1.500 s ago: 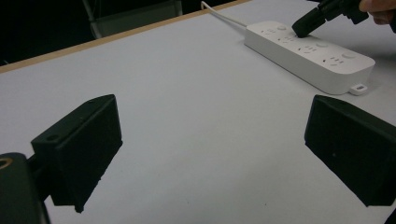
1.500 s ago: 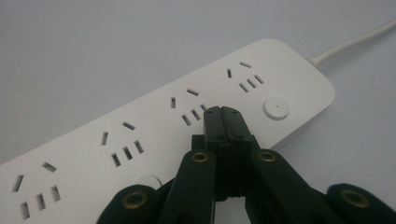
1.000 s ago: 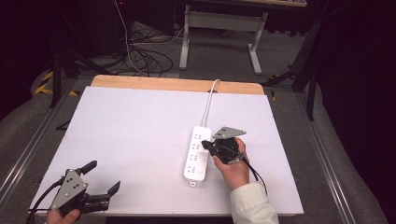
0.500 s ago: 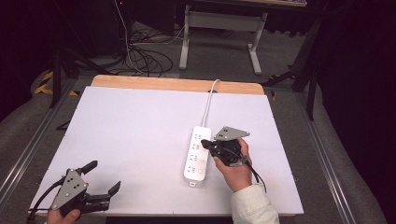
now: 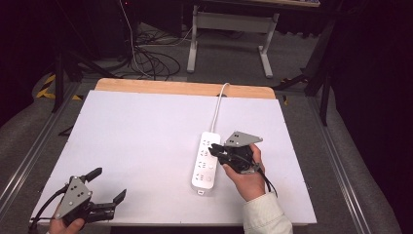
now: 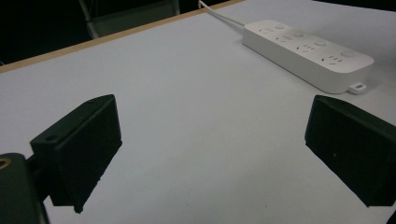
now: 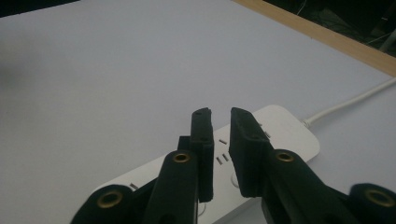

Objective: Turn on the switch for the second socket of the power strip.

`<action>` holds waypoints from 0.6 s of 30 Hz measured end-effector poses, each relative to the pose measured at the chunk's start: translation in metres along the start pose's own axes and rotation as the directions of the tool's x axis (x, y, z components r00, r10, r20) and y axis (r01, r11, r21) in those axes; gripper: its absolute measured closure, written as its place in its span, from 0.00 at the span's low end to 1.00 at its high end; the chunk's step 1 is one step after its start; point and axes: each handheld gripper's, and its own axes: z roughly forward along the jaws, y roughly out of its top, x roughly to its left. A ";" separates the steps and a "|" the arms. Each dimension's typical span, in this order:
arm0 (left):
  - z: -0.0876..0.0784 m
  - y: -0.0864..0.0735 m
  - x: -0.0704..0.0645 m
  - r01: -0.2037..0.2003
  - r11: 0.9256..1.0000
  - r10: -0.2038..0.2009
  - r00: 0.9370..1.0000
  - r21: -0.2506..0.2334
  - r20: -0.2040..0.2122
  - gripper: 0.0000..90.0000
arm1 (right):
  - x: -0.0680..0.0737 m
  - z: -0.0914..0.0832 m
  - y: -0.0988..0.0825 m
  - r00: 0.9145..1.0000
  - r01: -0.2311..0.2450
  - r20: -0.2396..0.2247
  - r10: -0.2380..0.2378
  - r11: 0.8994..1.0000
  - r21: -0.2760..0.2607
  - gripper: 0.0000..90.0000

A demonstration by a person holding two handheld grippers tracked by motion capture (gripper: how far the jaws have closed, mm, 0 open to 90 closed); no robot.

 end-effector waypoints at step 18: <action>0.000 0.000 -0.001 -0.004 1.000 0.004 1.000 0.001 0.003 0.05 | 0.007 -0.022 0.004 1.000 0.021 -0.001 -0.021 1.000 -0.014 0.41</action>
